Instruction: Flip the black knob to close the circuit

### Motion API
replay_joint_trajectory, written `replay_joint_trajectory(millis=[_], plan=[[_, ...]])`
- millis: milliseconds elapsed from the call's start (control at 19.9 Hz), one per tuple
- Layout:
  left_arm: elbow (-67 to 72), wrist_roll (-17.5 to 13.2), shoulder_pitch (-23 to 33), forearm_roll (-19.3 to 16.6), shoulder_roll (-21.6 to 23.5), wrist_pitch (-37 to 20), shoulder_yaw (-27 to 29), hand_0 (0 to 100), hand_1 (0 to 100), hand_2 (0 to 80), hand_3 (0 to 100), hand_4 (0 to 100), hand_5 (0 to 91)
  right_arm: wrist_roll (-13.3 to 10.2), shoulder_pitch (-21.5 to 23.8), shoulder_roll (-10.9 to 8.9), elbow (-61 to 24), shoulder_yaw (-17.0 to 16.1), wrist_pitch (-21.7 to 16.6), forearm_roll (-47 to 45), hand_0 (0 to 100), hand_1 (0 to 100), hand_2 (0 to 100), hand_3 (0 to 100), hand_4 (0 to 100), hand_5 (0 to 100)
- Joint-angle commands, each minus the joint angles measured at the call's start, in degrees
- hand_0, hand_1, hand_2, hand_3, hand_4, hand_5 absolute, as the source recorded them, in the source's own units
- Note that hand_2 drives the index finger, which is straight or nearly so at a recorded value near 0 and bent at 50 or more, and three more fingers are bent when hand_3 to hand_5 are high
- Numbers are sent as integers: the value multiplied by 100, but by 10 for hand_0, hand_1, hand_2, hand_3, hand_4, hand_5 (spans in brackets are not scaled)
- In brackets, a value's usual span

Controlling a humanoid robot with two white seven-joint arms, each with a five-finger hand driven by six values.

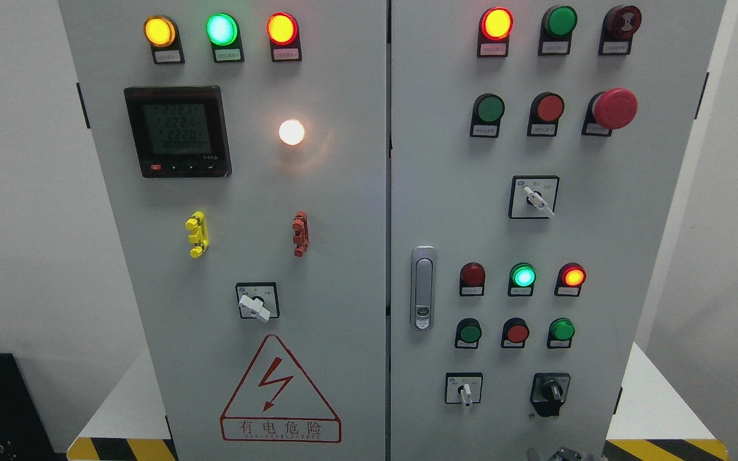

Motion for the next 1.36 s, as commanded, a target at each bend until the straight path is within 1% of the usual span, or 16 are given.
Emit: replay_joint_trajectory(millis=[0, 100, 201, 251, 351, 402, 502, 603, 803, 1305], plan=[[-17, -5, 0, 44, 6, 12, 62, 0, 0, 0, 45, 21, 0, 186, 709, 194, -659, -560, -452, -2202, 0, 0, 0, 67, 72, 0], [-17, -5, 0, 44, 6, 3, 62, 0, 0, 0, 45, 21, 0, 275, 947, 194, -642, -595, -716, -2371, 0, 0, 0, 14, 7, 0], [-17, -5, 0, 44, -2, 3, 62, 0, 0, 0, 45, 21, 0, 310, 1088, 194, -624, -630, -910, -2432, 0, 0, 0, 0, 0, 0], [-17, -5, 0, 44, -2, 3, 62, 0, 0, 0, 45, 21, 0, 310, 1158, 194, -624, -700, -971, -2494, 0, 0, 0, 0, 0, 0], [-9, -5, 0, 44, -2, 12, 62, 0, 0, 0, 45, 22, 0, 319, 1281, 194, -633, -736, -1086, -2774, 0, 0, 0, 0, 0, 0], [-17, -5, 0, 44, -2, 12, 62, 0, 0, 0, 45, 22, 0, 380, 1360, 194, -633, -736, -1104, -2906, 0, 0, 0, 0, 0, 0], [-17, -5, 0, 44, -2, 3, 62, 0, 0, 0, 45, 22, 0, 617, 1562, 194, -650, -719, -1200, -2978, 0, 0, 0, 0, 0, 0], [-17, -5, 0, 44, 6, 12, 62, 0, 0, 0, 45, 22, 0, 644, 1730, 194, -624, -640, -1393, -2986, 0, 0, 0, 0, 0, 0], [-17, -5, 0, 44, -2, 12, 62, 0, 0, 0, 45, 21, 0, 644, 1862, 203, -606, -464, -1429, -2986, 0, 0, 0, 0, 0, 0], [-17, -5, 0, 44, 6, 3, 70, 0, 0, 0, 46, 21, 0, 627, 1853, 203, -483, -481, -1411, -2969, 0, 0, 0, 0, 0, 0]])
